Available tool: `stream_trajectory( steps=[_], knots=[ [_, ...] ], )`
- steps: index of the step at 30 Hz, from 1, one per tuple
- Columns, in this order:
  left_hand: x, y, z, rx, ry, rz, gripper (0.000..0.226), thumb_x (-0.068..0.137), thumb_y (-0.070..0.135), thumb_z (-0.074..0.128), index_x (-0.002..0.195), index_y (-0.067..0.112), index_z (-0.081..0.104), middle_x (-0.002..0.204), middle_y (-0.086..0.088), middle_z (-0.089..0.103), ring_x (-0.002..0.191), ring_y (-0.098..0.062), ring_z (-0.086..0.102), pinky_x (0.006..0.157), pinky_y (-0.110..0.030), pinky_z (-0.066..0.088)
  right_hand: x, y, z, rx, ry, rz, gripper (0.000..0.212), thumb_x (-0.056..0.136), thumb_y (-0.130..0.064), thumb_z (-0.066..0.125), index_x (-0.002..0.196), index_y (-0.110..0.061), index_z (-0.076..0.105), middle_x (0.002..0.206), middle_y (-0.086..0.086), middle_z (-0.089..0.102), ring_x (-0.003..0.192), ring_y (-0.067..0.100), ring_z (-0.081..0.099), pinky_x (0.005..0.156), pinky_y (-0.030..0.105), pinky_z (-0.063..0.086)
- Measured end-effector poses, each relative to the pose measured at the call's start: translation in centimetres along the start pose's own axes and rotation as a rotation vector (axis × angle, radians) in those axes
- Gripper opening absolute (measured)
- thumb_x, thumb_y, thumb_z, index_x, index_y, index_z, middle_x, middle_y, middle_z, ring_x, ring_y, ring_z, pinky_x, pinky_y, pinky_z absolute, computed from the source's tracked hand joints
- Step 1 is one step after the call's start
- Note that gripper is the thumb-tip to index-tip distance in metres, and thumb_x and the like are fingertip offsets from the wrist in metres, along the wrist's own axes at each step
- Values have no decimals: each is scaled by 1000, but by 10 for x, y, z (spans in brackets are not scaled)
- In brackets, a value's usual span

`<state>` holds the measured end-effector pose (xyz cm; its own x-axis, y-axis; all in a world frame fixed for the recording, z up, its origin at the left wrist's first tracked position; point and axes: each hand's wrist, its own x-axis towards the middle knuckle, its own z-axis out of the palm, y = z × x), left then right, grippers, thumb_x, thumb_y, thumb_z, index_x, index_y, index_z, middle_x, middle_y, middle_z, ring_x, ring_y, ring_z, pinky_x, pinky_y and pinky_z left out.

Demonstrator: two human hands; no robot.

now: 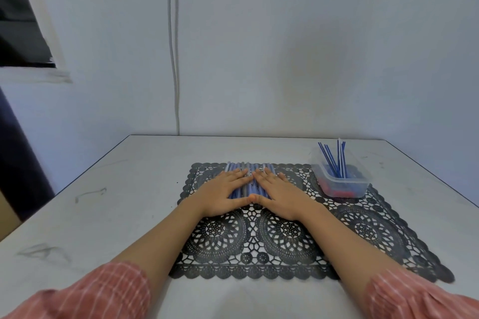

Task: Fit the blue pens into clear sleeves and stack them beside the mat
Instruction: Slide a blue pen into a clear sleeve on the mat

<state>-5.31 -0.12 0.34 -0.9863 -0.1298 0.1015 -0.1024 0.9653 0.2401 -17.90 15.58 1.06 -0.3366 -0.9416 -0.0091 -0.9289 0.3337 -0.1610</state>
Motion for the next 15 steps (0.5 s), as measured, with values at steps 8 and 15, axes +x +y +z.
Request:
stream_trajectory(
  steps=[8, 15],
  knots=[
    [2, -4, 4, -33, 12, -6, 81, 79, 78, 32, 148, 39, 16, 156, 13, 9, 143, -5, 6, 112, -25, 0, -1, 0, 1, -5, 16, -12, 100, 67, -78, 1, 149, -21, -2, 156, -4, -3, 142, 8, -6, 117, 36, -1],
    [2, -5, 3, -73, 13, -9, 73, 84, 70, 40, 146, 46, 11, 156, 15, 1, 142, -4, 3, 118, -36, 7, 0, 3, 3, 45, 57, -4, 94, 71, -76, 8, 149, -23, -1, 156, -6, -2, 142, 7, -6, 116, 31, -2]
  ],
)
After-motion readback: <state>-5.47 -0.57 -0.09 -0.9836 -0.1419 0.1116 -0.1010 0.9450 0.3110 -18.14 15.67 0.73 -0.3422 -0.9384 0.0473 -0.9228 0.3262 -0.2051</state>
